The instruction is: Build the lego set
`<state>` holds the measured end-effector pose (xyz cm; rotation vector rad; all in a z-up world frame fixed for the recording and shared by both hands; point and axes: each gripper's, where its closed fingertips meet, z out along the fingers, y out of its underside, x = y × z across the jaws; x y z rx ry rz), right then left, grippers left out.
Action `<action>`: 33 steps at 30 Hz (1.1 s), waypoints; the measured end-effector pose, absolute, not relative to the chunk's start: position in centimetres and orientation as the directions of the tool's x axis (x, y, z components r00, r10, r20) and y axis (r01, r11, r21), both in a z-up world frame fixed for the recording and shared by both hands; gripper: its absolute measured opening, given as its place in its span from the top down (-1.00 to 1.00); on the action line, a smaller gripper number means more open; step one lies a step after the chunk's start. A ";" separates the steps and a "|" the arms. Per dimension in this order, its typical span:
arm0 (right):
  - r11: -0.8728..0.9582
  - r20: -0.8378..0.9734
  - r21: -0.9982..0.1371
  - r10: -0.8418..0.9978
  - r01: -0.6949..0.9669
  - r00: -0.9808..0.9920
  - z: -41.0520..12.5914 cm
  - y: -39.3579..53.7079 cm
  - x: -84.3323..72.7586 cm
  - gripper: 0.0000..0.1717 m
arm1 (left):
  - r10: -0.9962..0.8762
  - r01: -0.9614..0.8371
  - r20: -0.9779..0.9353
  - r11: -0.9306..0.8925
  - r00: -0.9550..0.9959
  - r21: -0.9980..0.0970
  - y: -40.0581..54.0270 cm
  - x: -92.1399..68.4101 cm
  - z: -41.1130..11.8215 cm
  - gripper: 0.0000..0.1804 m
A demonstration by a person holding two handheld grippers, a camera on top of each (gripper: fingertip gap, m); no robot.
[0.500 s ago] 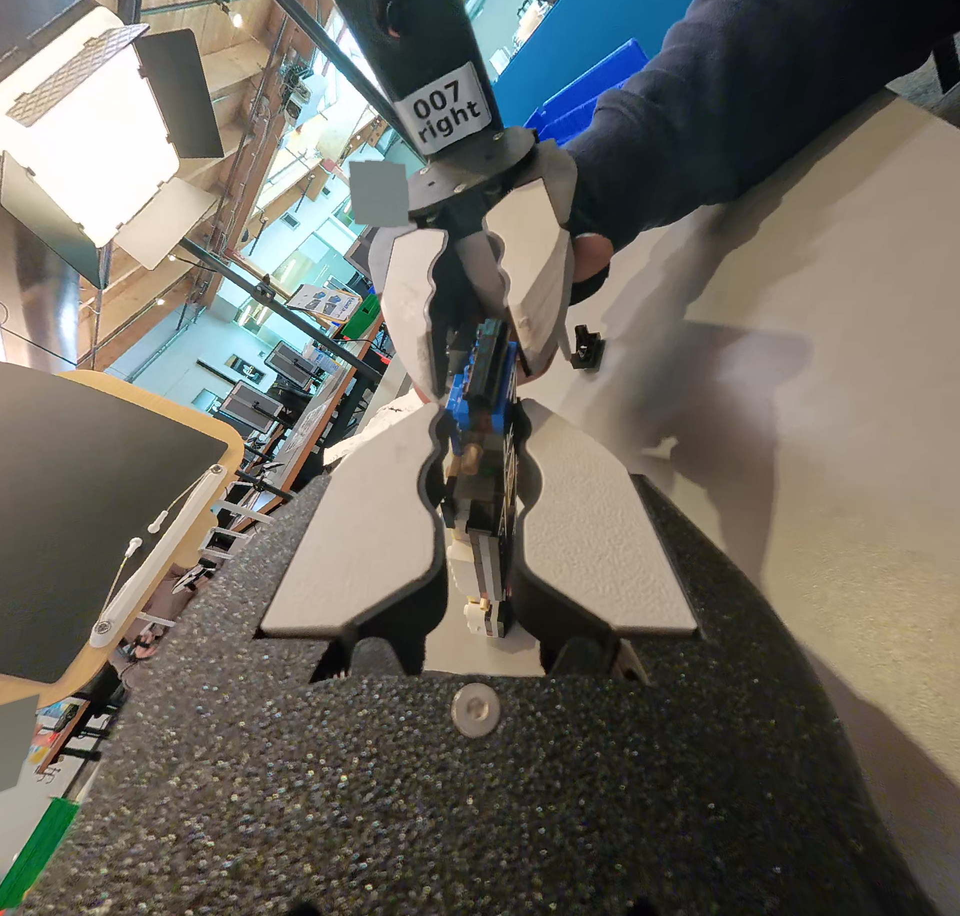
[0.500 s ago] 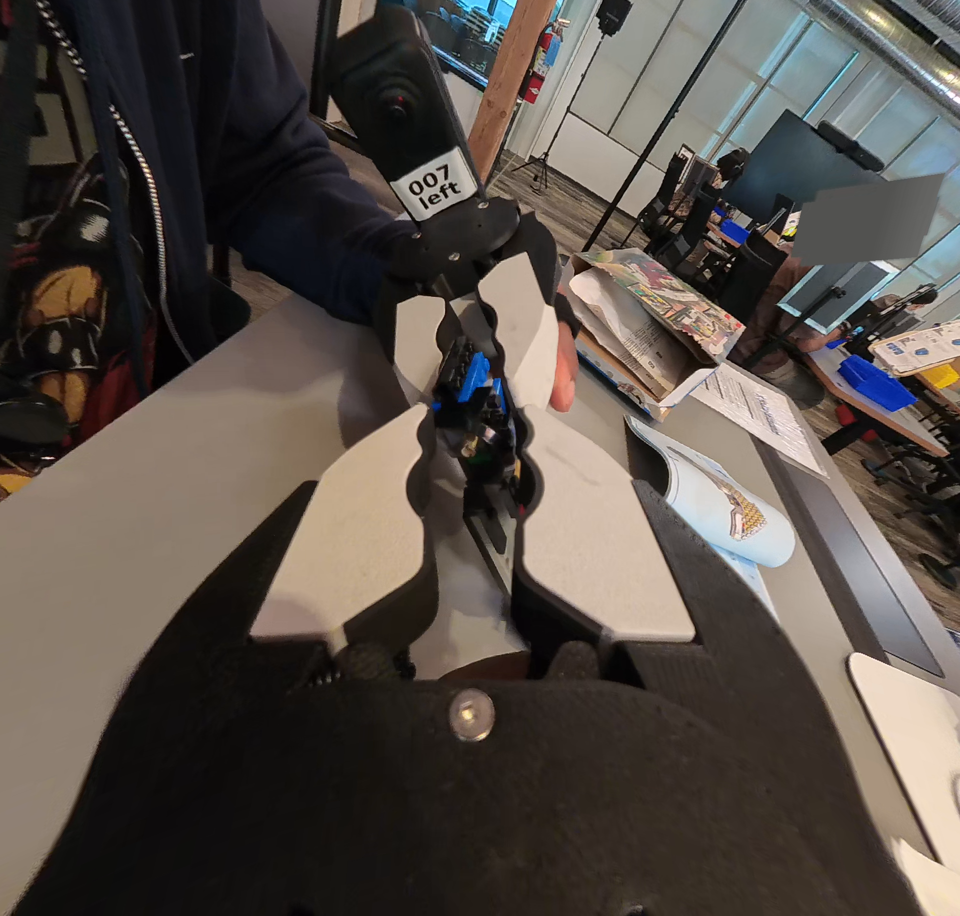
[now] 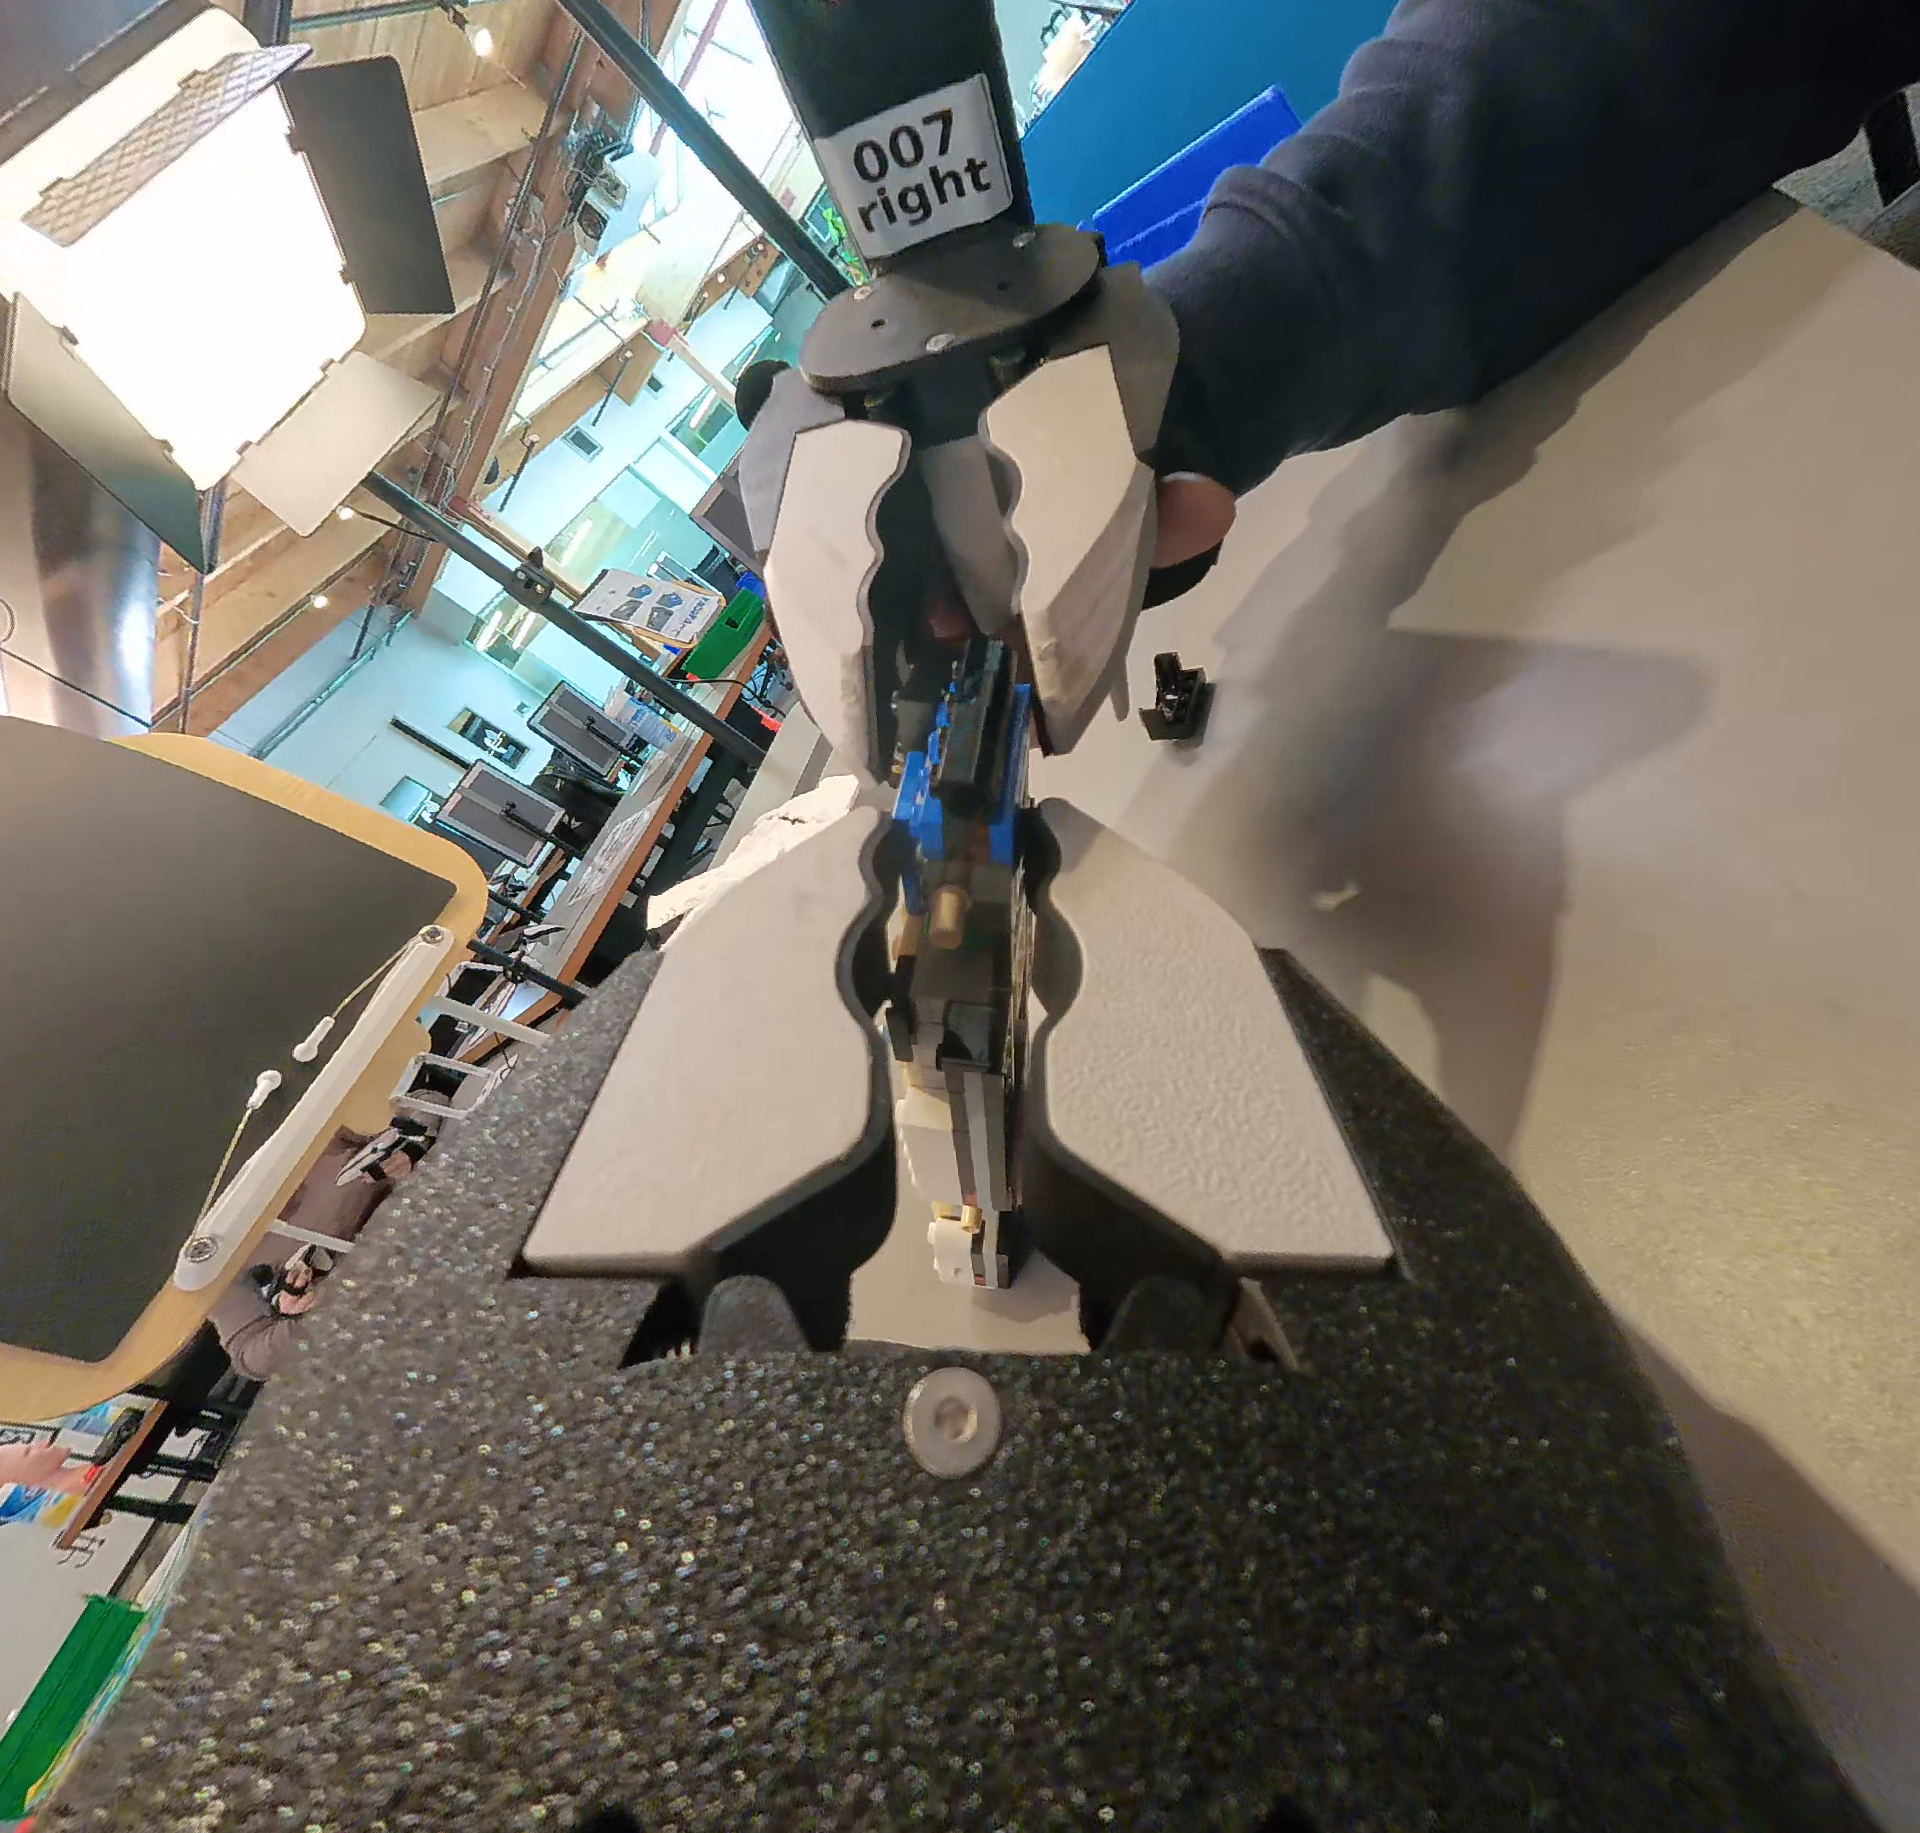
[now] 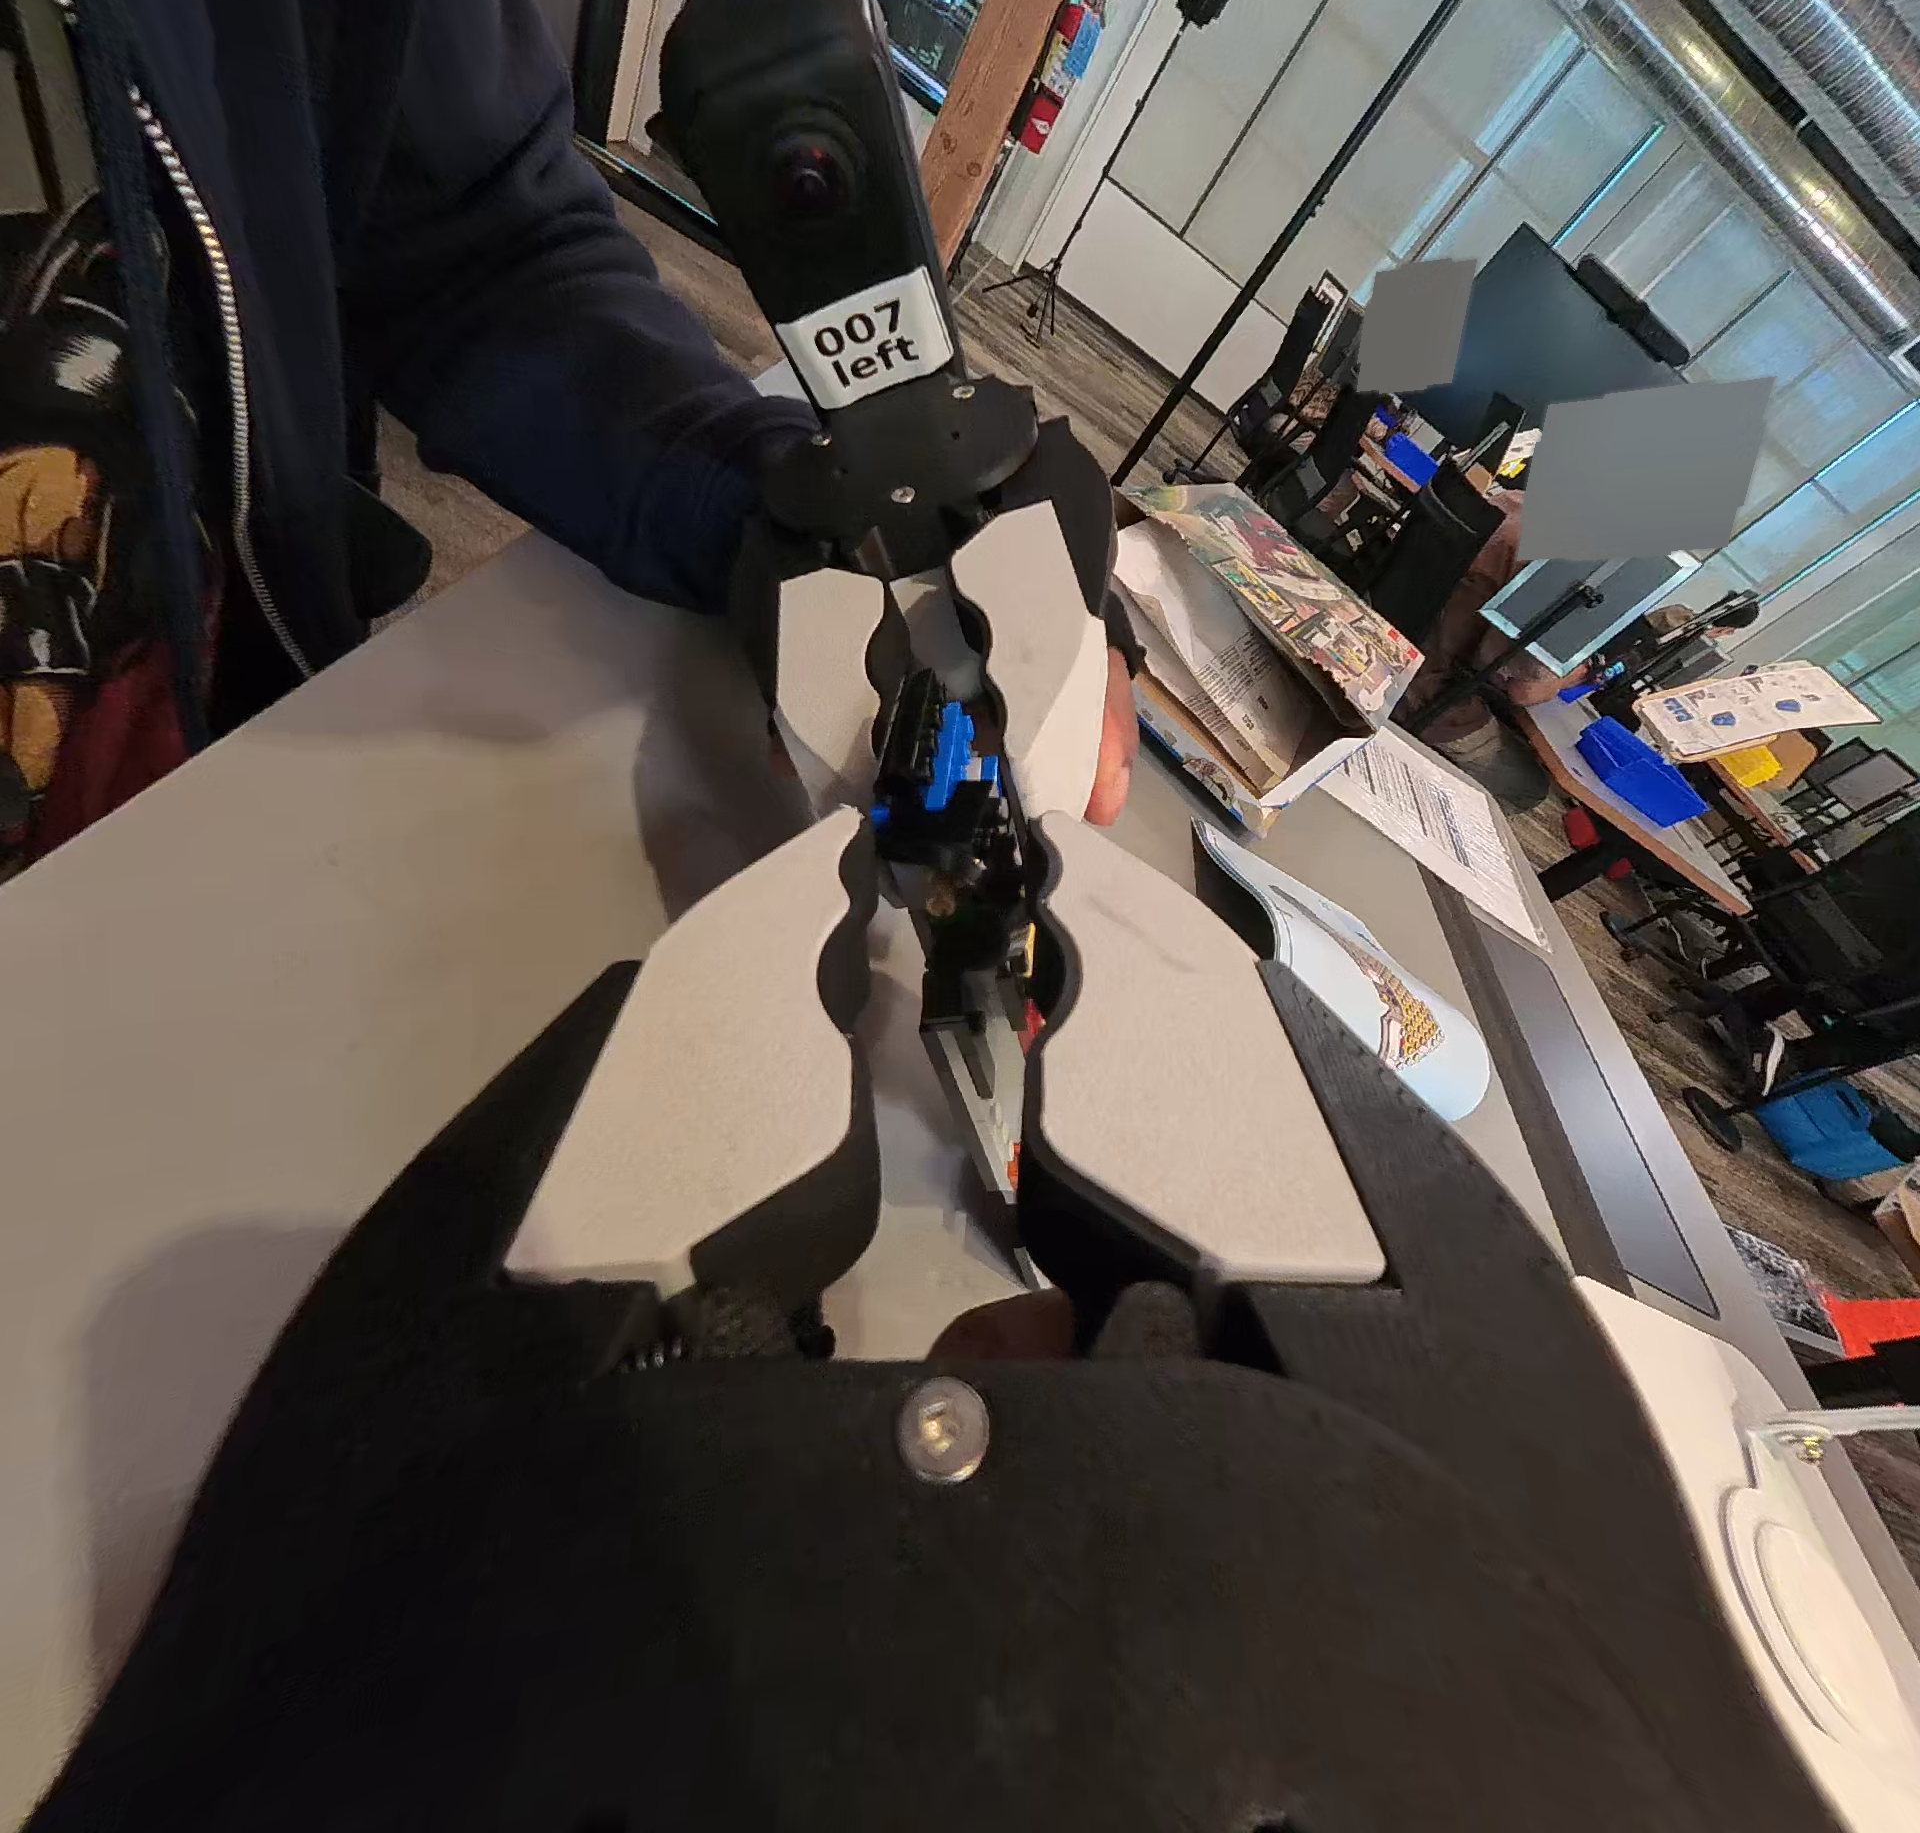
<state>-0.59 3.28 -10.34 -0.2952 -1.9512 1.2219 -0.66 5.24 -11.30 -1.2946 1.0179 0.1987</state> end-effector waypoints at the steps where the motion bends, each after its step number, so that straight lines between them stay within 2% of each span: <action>1: 0.507 0.503 -0.837 0.565 -0.206 -0.654 -10.3 3.3 -0.6 0.70 | -0.403 -0.638 -0.712 0.323 0.576 -0.699 5.2 -0.7 -11.3 0.75; 12: 0.506 0.519 -0.826 0.508 -0.249 -0.687 -10.7 2.0 -0.3 0.70 | -0.542 -0.528 -0.610 0.321 0.579 -0.786 4.4 0.0 -11.7 0.73; 21: 0.453 0.494 -0.854 0.545 -0.257 -0.678 -10.1 1.9 -0.8 0.69 | -0.527 -0.515 -0.617 0.347 0.584 -0.784 4.3 -0.2 -11.1 0.75; 27: 0.448 0.491 -0.859 0.578 -0.250 -0.652 -9.6 2.6 -1.3 0.57 | -0.506 -0.505 -0.615 0.354 0.605 -0.788 4.5 -0.2 -11.0 0.75; 33: 0.465 0.502 -0.851 0.586 -0.243 -0.637 -9.6 2.9 -1.6 0.53 | -0.491 -0.495 -0.608 0.353 0.624 -0.794 4.8 -0.4 -10.8 0.75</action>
